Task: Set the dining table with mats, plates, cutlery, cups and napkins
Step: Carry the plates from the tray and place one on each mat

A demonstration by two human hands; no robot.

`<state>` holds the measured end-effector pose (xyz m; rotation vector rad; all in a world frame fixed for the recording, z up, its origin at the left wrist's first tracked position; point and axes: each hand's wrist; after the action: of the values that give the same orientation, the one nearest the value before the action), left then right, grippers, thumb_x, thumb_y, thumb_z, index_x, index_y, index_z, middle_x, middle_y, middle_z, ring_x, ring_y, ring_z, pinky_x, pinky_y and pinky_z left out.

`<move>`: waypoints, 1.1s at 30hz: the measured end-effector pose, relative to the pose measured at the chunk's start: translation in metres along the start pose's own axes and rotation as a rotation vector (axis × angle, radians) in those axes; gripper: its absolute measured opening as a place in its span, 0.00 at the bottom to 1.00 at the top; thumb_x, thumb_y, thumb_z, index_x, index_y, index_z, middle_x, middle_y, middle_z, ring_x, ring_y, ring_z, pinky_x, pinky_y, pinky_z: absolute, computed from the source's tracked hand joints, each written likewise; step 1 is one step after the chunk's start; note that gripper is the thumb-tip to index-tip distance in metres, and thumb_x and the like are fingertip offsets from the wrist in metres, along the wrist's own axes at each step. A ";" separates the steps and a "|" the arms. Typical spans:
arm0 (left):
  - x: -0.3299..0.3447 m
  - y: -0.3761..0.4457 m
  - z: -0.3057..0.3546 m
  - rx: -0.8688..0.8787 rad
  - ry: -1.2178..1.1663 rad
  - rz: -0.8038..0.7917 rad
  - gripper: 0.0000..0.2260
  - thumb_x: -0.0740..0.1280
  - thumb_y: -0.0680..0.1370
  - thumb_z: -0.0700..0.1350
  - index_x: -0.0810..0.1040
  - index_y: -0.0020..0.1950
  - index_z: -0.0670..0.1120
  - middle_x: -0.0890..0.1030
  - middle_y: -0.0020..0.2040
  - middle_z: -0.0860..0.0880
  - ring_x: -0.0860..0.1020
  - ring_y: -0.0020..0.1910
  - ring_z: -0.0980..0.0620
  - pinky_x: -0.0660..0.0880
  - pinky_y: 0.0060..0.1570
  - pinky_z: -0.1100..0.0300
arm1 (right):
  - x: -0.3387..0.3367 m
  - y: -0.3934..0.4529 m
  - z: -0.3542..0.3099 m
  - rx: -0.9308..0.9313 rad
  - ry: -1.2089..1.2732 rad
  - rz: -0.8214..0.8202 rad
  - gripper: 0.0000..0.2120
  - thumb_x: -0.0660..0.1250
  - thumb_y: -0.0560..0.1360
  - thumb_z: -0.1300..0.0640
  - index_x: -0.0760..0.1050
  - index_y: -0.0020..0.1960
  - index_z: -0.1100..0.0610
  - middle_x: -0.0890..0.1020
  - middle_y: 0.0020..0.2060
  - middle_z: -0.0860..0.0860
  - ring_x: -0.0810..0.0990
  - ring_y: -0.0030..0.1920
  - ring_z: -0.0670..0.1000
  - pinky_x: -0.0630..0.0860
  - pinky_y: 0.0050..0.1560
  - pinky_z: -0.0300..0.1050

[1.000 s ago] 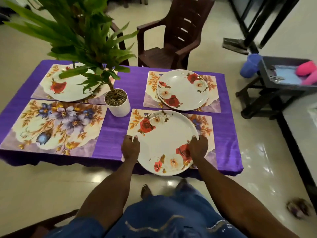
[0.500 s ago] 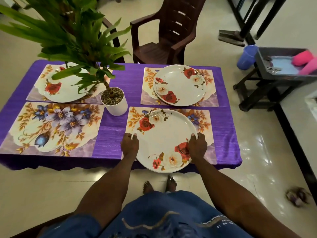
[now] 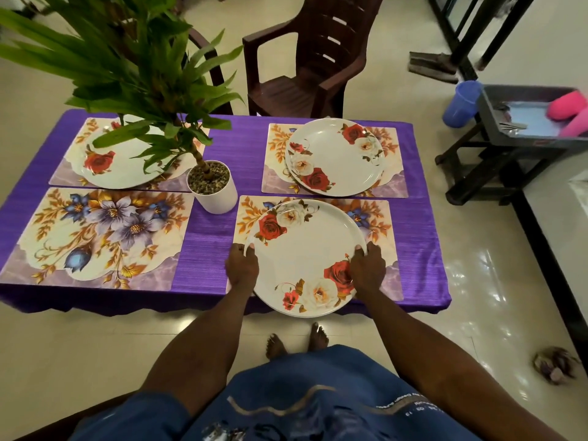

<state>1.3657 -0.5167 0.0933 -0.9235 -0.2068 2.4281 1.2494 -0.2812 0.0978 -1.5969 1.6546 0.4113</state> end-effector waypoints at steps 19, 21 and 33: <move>-0.001 0.001 -0.002 -0.003 -0.010 -0.007 0.15 0.64 0.81 0.51 0.74 0.62 0.43 0.80 0.59 0.43 0.79 0.57 0.42 0.78 0.56 0.45 | -0.005 -0.005 -0.003 -0.021 -0.046 0.002 0.19 0.59 0.82 0.49 0.71 0.66 0.59 0.78 0.62 0.57 0.77 0.61 0.59 0.73 0.62 0.56; -0.001 0.000 -0.001 -0.006 -0.008 0.004 0.15 0.65 0.81 0.50 0.74 0.62 0.42 0.80 0.59 0.43 0.79 0.57 0.42 0.77 0.56 0.46 | -0.004 -0.005 -0.003 -0.020 -0.039 0.007 0.18 0.59 0.82 0.49 0.72 0.66 0.59 0.79 0.62 0.57 0.78 0.61 0.59 0.73 0.62 0.56; 0.004 0.003 0.016 0.033 0.031 0.015 0.15 0.63 0.81 0.51 0.74 0.64 0.43 0.79 0.61 0.44 0.78 0.59 0.43 0.75 0.57 0.48 | -0.007 0.016 -0.018 -0.006 -0.041 0.141 0.17 0.66 0.78 0.50 0.77 0.58 0.62 0.81 0.55 0.58 0.79 0.55 0.58 0.77 0.58 0.55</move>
<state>1.3513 -0.5162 0.1022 -0.9508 -0.1483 2.4215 1.2280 -0.2866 0.1097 -1.4714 1.7412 0.5184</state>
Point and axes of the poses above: each hand's wrist, its own y-axis towards the middle knuckle, its own x-axis out of the palm, z = x × y
